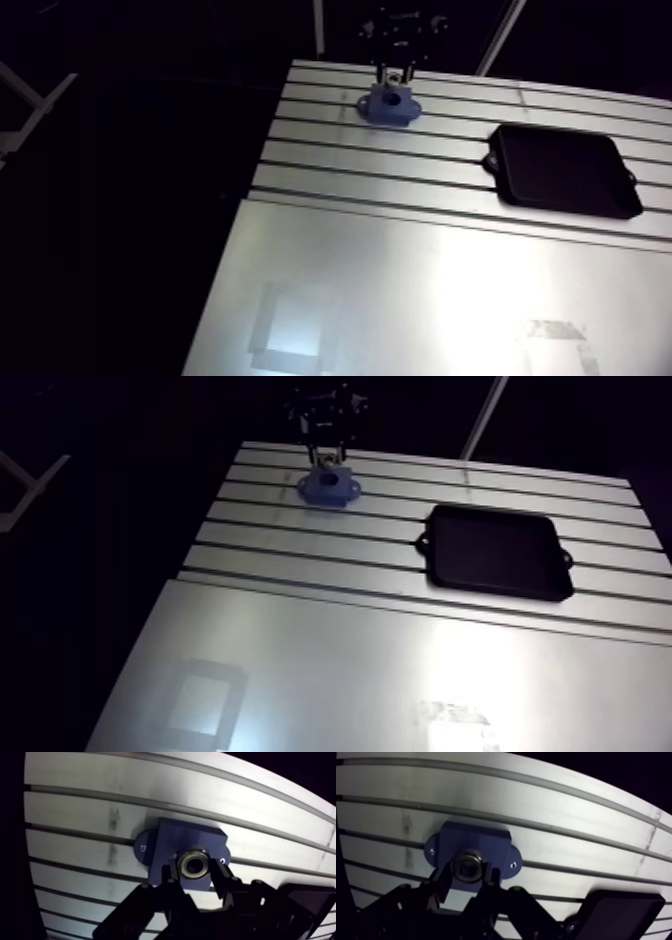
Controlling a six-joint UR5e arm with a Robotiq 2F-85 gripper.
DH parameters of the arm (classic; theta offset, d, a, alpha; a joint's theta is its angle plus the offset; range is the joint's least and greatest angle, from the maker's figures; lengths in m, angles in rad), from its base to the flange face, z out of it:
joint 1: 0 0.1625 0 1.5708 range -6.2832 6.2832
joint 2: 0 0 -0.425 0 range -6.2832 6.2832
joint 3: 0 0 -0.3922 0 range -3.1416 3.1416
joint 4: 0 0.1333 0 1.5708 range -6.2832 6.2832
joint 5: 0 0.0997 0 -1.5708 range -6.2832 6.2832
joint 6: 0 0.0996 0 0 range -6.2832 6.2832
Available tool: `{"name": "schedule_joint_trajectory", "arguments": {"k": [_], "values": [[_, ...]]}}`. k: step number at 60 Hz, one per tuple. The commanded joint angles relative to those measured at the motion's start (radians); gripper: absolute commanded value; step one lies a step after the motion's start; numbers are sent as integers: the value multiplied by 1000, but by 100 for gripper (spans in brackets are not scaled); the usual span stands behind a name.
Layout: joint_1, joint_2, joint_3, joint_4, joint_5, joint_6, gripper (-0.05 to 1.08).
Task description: Pick up the bearing and press it into the housing until flush.
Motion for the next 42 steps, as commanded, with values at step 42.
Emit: {"name": "schedule_joint_trajectory", "arguments": {"k": [42], "values": [[1,16,20,1,1,-2,64]]}}
